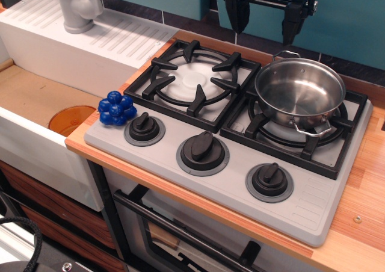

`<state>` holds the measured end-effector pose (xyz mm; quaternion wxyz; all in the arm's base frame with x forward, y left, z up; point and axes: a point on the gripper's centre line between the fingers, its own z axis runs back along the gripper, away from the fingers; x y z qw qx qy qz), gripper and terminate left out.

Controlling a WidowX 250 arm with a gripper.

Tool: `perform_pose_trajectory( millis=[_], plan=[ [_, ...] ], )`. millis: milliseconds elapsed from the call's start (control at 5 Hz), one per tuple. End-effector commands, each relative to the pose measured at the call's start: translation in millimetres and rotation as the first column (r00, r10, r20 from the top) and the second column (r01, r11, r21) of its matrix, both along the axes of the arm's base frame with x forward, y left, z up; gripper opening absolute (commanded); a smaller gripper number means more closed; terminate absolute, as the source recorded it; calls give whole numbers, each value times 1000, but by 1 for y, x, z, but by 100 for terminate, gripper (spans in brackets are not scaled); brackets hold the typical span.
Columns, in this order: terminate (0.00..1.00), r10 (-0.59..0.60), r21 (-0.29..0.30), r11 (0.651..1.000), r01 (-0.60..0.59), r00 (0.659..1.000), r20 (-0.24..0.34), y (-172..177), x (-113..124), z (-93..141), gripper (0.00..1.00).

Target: Put pan on stove and put blueberry in pan

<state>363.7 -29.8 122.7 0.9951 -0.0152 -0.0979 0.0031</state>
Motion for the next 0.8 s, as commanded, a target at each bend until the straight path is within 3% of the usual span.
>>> perform_pose_trajectory(
  millis=[0, 200, 600],
  plan=[
    [0, 0, 0, 1000, 0, 1000, 0, 0, 0, 0, 100],
    [0, -3, -51, 999, 5, 1000, 28, -3, 5, -18, 100],
    [0, -6, -50, 999, 10, 996, 88, -3, 14, -47, 100]
  ],
)
